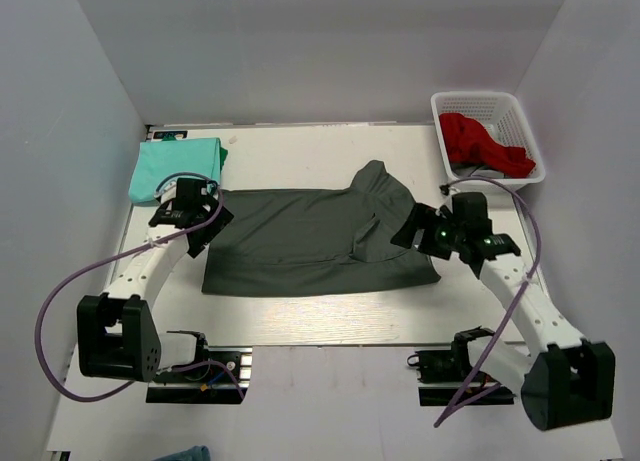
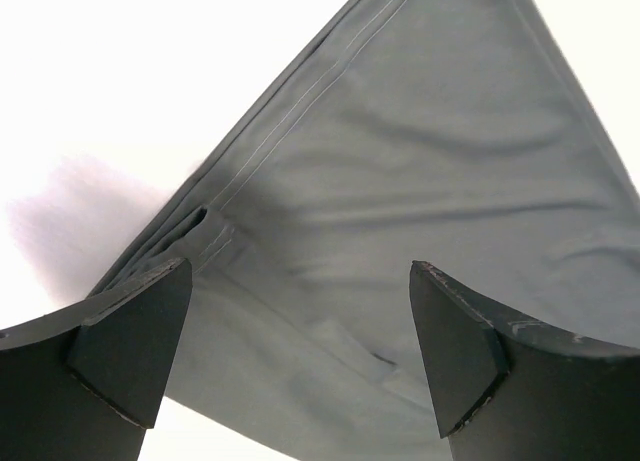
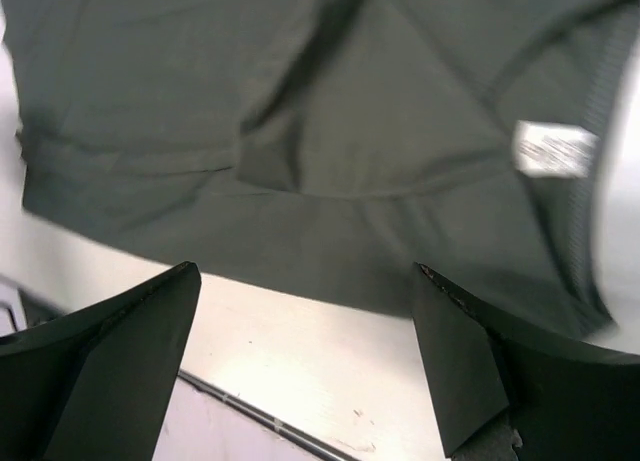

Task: Fold and stack the t-shirts
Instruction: Fold the flattened tshirt in 1/3 of the way, then grap the side of the flattened tshirt furthest away from the robot with both arms

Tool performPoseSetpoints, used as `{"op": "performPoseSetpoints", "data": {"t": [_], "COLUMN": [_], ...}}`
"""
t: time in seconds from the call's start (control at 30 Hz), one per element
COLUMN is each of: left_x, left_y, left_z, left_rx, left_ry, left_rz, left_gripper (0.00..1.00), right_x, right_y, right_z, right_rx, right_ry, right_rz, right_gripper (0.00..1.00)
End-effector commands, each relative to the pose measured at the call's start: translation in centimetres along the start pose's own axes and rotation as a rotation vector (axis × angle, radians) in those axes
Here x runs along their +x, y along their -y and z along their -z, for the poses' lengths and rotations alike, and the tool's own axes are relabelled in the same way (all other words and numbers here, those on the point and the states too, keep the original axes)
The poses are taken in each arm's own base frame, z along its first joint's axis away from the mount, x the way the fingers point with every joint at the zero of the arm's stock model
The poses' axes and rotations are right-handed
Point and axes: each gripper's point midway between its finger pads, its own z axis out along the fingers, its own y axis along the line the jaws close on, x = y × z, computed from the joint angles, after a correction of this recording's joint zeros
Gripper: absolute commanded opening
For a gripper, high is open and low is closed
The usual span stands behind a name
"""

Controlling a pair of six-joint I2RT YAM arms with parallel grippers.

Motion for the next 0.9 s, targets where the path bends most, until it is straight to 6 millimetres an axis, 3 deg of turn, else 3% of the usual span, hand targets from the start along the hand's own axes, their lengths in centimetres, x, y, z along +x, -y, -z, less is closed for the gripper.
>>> {"op": "performPoseSetpoints", "data": {"t": [0.0,0.07,0.1,0.27,0.37,0.47,0.5,0.6,0.77,0.87], "left_x": [-2.4,-2.8,-2.8,-2.3,-1.8,-2.0,-2.3,-2.0,-2.5,-3.3], "left_y": [1.0,1.4,1.6,1.7,1.3,1.3,1.6,1.5,1.9,2.5], "left_z": [1.5,1.6,1.4,0.3,-0.5,-1.1,-1.1,-1.8,-2.4,-2.9], "left_rx": [0.028,0.042,0.048,0.047,0.024,0.012,0.016,-0.001,-0.015,-0.017], "left_ry": [0.082,0.095,0.089,0.055,0.034,0.03,0.033,0.018,0.017,0.041], "left_rz": [-0.004,-0.009,-0.02,-0.041,-0.058,-0.053,-0.052,-0.056,-0.068,-0.074], "left_gripper": [1.0,1.0,1.0,1.0,1.0,1.0,1.0,1.0,1.0,1.0], "right_x": [-0.3,-1.7,-0.7,-3.0,-4.3,-4.8,-4.1,-3.8,-2.2,-2.8], "right_y": [-3.4,-6.1,-6.4,-9.9,-10.9,-10.9,-10.0,-10.1,-8.0,-8.1], "right_z": [-2.3,-3.0,-4.6,-8.3,-10.5,-12.8,-14.2,-15.2,-18.7,-19.3], "right_rx": [-0.144,-0.242,-0.249,-0.355,-0.392,-0.398,-0.384,-0.407,-0.37,-0.359], "right_ry": [-0.063,-0.032,-0.087,-0.064,-0.025,-0.039,-0.065,-0.081,-0.157,-0.151], "right_rz": [0.109,0.172,0.179,0.231,0.24,0.219,0.202,0.178,0.144,0.157], "right_gripper": [0.9,0.9,0.9,0.9,0.9,0.9,0.9,0.9,0.9,0.9]}}
